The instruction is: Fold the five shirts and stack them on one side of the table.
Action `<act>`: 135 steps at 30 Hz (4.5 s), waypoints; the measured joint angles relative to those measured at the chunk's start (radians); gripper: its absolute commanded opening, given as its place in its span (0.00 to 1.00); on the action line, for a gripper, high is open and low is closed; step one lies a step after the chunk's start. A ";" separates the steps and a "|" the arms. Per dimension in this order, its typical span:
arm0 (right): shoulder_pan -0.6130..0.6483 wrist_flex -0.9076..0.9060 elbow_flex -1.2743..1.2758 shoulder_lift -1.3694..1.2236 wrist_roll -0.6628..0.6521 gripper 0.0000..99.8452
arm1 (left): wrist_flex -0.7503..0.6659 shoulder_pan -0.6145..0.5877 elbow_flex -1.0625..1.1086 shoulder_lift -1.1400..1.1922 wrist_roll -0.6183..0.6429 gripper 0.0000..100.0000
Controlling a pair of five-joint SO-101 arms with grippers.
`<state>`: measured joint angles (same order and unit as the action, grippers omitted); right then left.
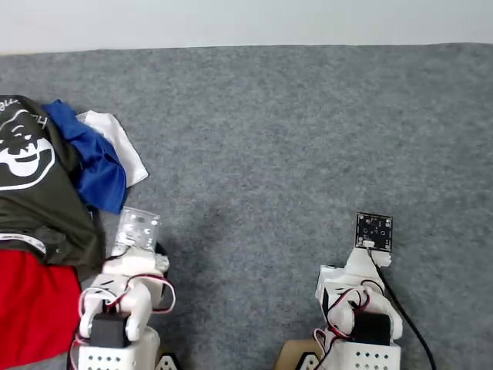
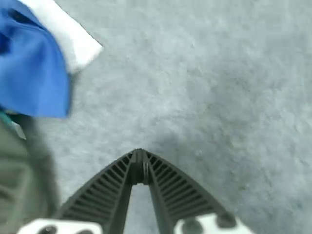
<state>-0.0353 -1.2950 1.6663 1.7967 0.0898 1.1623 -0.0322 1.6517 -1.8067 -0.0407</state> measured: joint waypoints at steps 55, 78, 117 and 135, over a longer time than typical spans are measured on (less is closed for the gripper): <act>0.000 0.000 0.000 0.000 0.000 0.01 | 0.238 -0.588 -1.203 1.774 -0.540 0.23; 0.000 0.000 0.000 0.000 0.000 0.01 | -0.109 -0.598 -0.951 1.775 -0.580 0.09; 0.000 0.000 0.000 0.000 0.000 0.01 | 0.430 0.505 -1.680 1.281 -0.081 0.00; 0.000 0.000 0.000 0.000 0.000 0.01 | 0.571 0.568 -1.723 1.281 -0.160 0.00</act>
<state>-0.0353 -1.2950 1.6663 1.7967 0.0898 1.7331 0.5355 -0.0713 -0.5255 -0.2002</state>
